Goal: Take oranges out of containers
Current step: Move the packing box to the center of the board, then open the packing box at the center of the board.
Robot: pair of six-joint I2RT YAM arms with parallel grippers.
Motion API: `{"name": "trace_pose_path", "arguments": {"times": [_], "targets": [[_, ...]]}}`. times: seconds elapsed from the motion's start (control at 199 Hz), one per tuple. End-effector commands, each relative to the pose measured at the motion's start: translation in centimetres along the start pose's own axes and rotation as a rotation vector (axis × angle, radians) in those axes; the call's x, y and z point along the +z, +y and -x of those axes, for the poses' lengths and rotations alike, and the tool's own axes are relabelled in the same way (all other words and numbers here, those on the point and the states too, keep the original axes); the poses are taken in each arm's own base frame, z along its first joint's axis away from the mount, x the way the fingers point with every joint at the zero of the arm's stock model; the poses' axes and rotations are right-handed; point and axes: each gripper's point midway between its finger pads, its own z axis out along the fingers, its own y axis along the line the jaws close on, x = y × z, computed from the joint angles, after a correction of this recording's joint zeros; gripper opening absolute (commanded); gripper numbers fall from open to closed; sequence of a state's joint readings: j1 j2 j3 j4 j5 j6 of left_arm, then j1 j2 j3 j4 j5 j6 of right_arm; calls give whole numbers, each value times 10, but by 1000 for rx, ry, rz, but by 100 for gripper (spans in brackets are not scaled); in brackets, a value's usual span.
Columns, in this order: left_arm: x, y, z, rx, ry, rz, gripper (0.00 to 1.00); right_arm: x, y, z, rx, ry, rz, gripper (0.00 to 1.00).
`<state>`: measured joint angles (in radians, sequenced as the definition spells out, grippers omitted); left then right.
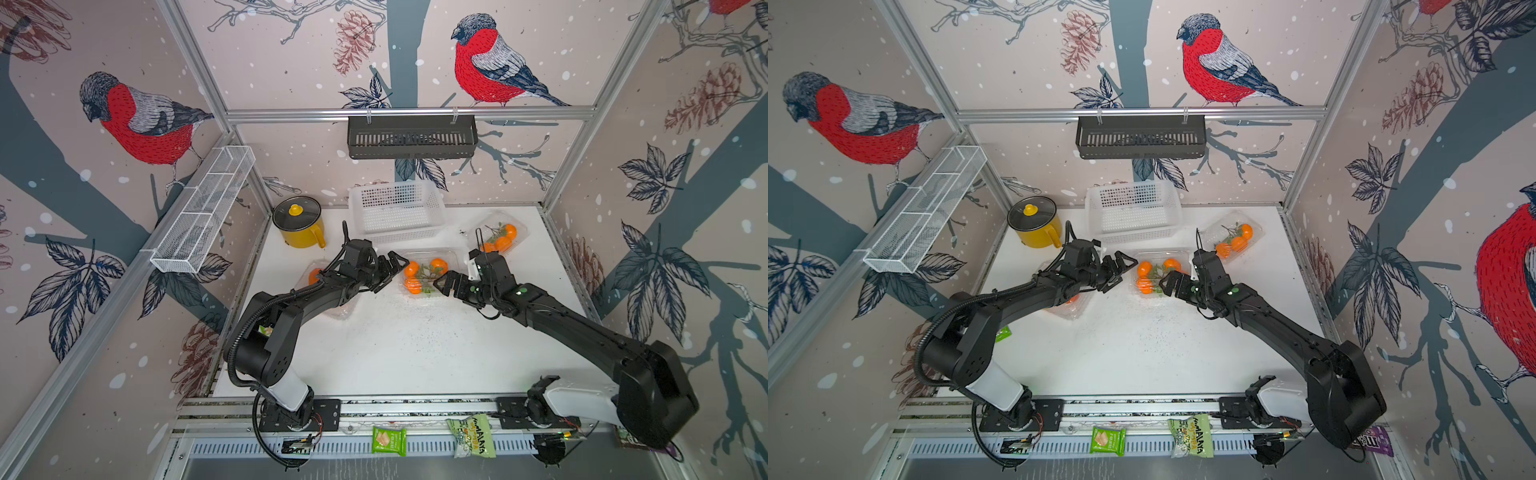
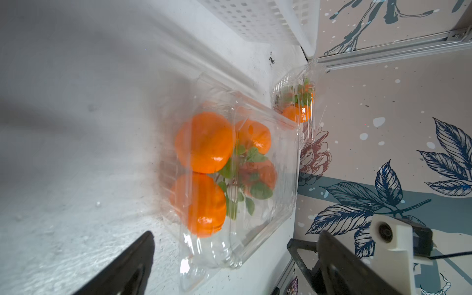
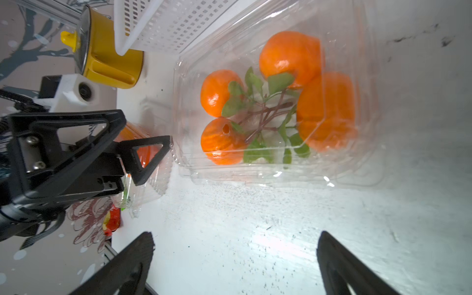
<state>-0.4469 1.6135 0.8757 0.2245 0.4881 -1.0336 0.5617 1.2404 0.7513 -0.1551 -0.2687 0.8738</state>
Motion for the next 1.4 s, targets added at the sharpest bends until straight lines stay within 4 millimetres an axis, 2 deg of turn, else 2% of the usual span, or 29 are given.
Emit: {"name": "trace_pose_path", "arguments": {"times": [0.0, 0.136, 0.452, 0.754, 0.895, 1.398], "targets": [[-6, -17, 7, 11, -38, -75, 98, 2, 16, 11, 82, -66, 103, 100], [-10, -24, 4, 17, -36, -117, 98, 19, 20, 14, 71, -56, 115, 100], [-19, -26, 0, 35, -52, -131, 98, 34, 21, 23, 83, -57, 126, 100], [-17, -25, 1, 39, -45, -121, 98, 27, 15, 18, 107, -68, 131, 100], [-15, -27, 3, 36, -47, -130, 98, 28, 6, 15, 115, -67, 119, 100], [-19, -27, 1, 47, -50, -123, 98, 34, -4, 29, 153, -81, 147, 100]]}}
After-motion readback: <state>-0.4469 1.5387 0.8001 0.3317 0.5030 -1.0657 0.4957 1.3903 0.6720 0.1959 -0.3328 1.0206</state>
